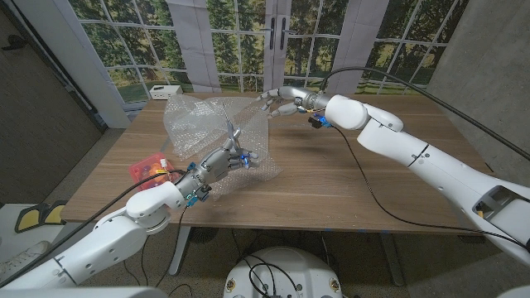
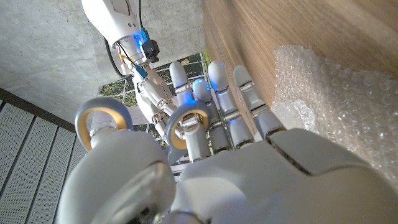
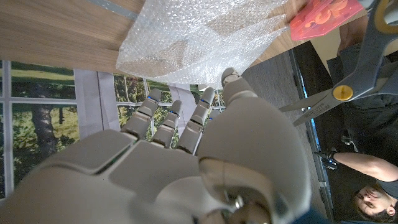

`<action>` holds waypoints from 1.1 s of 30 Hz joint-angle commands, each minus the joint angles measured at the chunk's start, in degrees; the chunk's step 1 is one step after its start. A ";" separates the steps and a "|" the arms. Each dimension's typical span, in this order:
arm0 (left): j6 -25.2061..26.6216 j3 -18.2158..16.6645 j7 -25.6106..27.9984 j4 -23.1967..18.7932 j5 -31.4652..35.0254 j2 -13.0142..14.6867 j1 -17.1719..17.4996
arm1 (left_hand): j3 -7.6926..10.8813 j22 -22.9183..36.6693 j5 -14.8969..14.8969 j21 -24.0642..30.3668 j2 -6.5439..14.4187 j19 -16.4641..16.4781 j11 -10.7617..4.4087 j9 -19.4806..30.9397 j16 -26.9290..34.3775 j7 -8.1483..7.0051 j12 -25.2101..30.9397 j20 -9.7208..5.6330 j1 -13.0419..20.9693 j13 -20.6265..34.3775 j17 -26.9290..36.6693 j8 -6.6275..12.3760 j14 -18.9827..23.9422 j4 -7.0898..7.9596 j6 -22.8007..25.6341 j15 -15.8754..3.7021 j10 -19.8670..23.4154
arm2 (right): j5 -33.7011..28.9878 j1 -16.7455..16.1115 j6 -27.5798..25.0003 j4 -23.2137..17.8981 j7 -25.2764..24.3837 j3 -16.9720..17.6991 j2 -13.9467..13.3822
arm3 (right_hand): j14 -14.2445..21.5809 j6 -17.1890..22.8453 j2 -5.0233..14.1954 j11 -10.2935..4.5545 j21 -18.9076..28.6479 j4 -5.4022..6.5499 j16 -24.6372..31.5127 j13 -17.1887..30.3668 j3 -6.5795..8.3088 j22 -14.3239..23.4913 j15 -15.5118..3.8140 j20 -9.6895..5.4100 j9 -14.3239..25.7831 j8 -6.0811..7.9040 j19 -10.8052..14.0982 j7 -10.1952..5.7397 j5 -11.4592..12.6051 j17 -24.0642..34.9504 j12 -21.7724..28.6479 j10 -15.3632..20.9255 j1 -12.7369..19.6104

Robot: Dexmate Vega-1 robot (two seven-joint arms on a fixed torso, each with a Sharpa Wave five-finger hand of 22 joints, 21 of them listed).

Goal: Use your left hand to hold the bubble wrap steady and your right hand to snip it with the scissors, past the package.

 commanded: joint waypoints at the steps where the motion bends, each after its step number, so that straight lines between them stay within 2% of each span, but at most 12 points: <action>1: -0.57 -2.21 0.91 -0.75 0.12 0.97 3.25 | -0.05 -0.09 -0.05 -0.09 -0.27 -0.06 -0.78 -0.11 -0.13 4.14 -0.07 0.23 -0.55 -0.05 0.04 0.26 0.47 0.33 -3.79 -0.57 1.00 | -0.61 -0.40 3.51 2.33 0.06 -0.54 1.29 | -0.40 -2.56 0.02 0.07 0.27 -0.06 0.54 0.53 -0.50 0.13 -9.33 0.11 0.14 -0.35 -0.20 0.55 -0.19 -0.64 -1.03 -1.06 -0.80; 2: -0.75 -2.34 0.91 -0.76 0.15 0.91 3.48 | -0.04 -0.08 -0.05 -0.09 -0.26 -0.06 -0.76 -0.11 -0.06 4.13 -0.03 0.18 -0.56 0.00 0.09 0.27 0.53 0.33 -3.80 -0.47 1.02 | -1.14 -0.63 3.35 2.11 -0.42 -0.58 1.31 | -0.55 -2.89 -0.09 0.06 0.24 -0.03 0.52 0.61 -0.62 0.13 -9.28 0.06 0.14 -0.33 -0.32 0.58 -0.23 -0.76 -1.12 -1.07 -0.95; 3: -0.83 -2.50 1.10 -0.87 0.30 0.92 3.77 | -0.02 -0.09 -0.05 -0.05 -0.23 0.07 -0.69 -0.16 -0.10 4.22 0.02 0.20 -0.56 0.07 -0.08 0.31 0.66 0.33 -3.66 -0.45 1.01 | -2.06 -0.79 3.21 1.78 -0.92 -0.73 1.23 | -2.17 -3.52 -0.07 0.07 0.03 -0.04 0.12 0.88 -0.77 0.15 -9.50 -0.73 0.13 -0.11 -1.19 0.78 -0.23 -1.15 -1.53 -1.33 -1.08; 5: -0.91 -2.89 1.22 -1.08 0.40 1.08 4.36 | 0.05 -0.05 -0.06 -0.04 -0.13 0.05 -0.78 -0.15 -0.09 4.36 0.12 0.17 -0.52 -0.06 -0.26 0.38 0.88 0.31 -3.61 -0.64 1.49 | -2.12 -0.60 3.37 1.79 -0.21 -0.86 1.22 | -2.46 -4.08 0.25 0.04 0.14 0.15 0.42 1.09 -0.87 0.17 -9.48 -1.50 0.11 0.00 -1.27 0.79 -0.24 -1.25 -1.97 -1.80 -1.38; 10: -1.58 -4.07 1.83 -1.57 0.54 0.96 6.11 | 0.08 0.04 -0.11 0.10 -0.11 0.34 -0.71 -0.21 0.49 4.31 0.27 0.12 -0.43 -0.13 0.05 0.60 1.61 0.25 -3.14 -0.63 1.96 | -2.05 -0.93 3.88 2.04 -0.04 -0.88 1.63 | -2.81 -5.39 0.08 0.05 0.23 0.34 0.74 1.35 -1.28 0.20 -9.49 -1.76 0.06 -0.12 -1.36 1.01 -0.40 -1.25 -2.42 -2.13 -2.00; 13: -0.42 -5.14 2.54 -2.59 -0.71 1.27 7.33 | 0.09 0.09 -0.18 0.17 -0.11 0.49 -0.64 -0.18 0.39 4.37 0.51 0.09 -0.43 0.11 -0.35 0.76 1.77 0.23 -2.80 -0.52 2.14 | -3.63 -1.69 4.13 1.64 -1.56 -1.16 1.75 | -4.88 -4.97 -0.42 -0.06 -0.02 0.43 0.43 1.51 -1.89 0.21 -9.37 -3.80 0.01 0.49 -2.68 1.46 -0.51 -1.53 -3.24 -2.92 -2.77; 15: -0.23 -5.63 2.83 -2.93 -0.64 1.36 7.91 | 0.14 0.13 -0.23 0.22 -0.05 0.58 -0.58 -0.32 0.63 4.43 0.45 0.20 -0.34 -0.10 -0.23 0.72 2.00 0.18 -2.70 -0.57 2.34 | -4.79 -2.23 4.54 1.29 -2.61 -1.31 1.75 | -5.00 -4.73 -0.54 -0.10 0.06 0.46 0.49 1.47 -2.04 0.21 -9.31 -3.97 -0.01 0.61 -2.62 1.56 -0.53 -1.58 -3.41 -3.02 -2.95; 24: -0.51 -6.83 2.61 -3.55 -0.11 0.91 9.41 | 0.27 0.32 -0.36 0.34 0.18 0.65 -0.64 -0.17 0.88 4.23 0.70 0.13 -0.09 0.08 -0.28 0.91 2.19 0.11 -2.37 -0.44 2.61 | -4.94 -1.84 6.03 2.71 -0.84 -2.08 2.51 | -5.12 -5.15 -0.67 -0.15 0.12 0.60 0.72 1.47 -2.34 0.19 -9.30 -3.90 -0.04 0.50 -2.73 1.73 -0.53 -1.65 -3.68 -3.06 -3.44; 27: -0.47 -7.09 2.52 -3.68 -0.03 0.75 9.85 | 0.26 0.31 -0.43 0.36 0.21 0.73 -0.64 -0.09 1.01 4.29 0.72 0.10 -0.04 0.01 -0.11 0.99 2.05 0.09 -2.20 -0.56 2.75 | -5.18 -2.08 6.09 2.71 -0.98 -2.04 2.72 | -3.98 -5.03 0.25 -0.10 0.28 0.74 1.68 1.70 -2.13 0.16 -9.85 -3.65 -0.09 0.68 -2.55 2.03 -0.39 -1.40 -3.38 -1.68 -3.51; 33: -0.58 -7.55 2.23 -3.48 0.63 0.53 10.37 | 0.25 0.35 -0.55 0.40 0.27 0.81 -0.73 0.02 1.00 4.32 0.70 0.06 0.04 -0.04 -0.47 0.99 2.18 0.08 -2.18 -0.46 2.72 | -5.27 -2.04 6.72 3.79 -0.82 -2.46 3.56 | -4.05 -6.15 -0.40 -0.03 0.30 0.64 1.99 1.82 -2.63 0.15 -9.75 -3.25 -0.13 0.33 -2.66 2.31 -0.45 -1.27 -3.79 -2.08 -3.94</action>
